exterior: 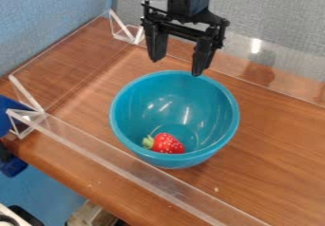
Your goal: Remove the strawberry from inside the blue bowl and put it on the table
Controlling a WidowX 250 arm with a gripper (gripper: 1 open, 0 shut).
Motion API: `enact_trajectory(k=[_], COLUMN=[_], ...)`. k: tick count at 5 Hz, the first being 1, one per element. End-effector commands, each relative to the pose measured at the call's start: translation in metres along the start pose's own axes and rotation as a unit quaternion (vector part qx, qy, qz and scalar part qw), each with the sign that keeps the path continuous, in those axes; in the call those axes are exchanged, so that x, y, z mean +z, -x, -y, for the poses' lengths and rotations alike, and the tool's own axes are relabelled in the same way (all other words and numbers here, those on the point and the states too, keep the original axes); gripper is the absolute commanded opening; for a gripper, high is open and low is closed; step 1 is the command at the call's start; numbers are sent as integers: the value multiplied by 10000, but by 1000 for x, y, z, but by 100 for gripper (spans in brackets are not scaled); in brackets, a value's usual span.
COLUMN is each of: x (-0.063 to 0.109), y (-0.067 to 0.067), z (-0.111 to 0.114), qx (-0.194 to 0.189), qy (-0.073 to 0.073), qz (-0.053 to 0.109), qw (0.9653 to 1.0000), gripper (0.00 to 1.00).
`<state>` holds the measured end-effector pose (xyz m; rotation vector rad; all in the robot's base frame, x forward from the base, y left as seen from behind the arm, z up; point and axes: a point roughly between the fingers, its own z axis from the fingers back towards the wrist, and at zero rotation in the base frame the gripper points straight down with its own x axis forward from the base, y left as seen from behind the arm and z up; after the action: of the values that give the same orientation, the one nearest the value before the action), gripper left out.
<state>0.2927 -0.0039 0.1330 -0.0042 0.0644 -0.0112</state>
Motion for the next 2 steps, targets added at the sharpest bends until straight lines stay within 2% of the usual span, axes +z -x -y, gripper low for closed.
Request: enact_trajectory(k=[1, 2], x=[-7, -17], y=[3, 19], z=[1, 3], qx=[-111, -580], qy=[-1, -3], qz=[-55, -48], qw=[9999, 9983], gripper=[100, 100])
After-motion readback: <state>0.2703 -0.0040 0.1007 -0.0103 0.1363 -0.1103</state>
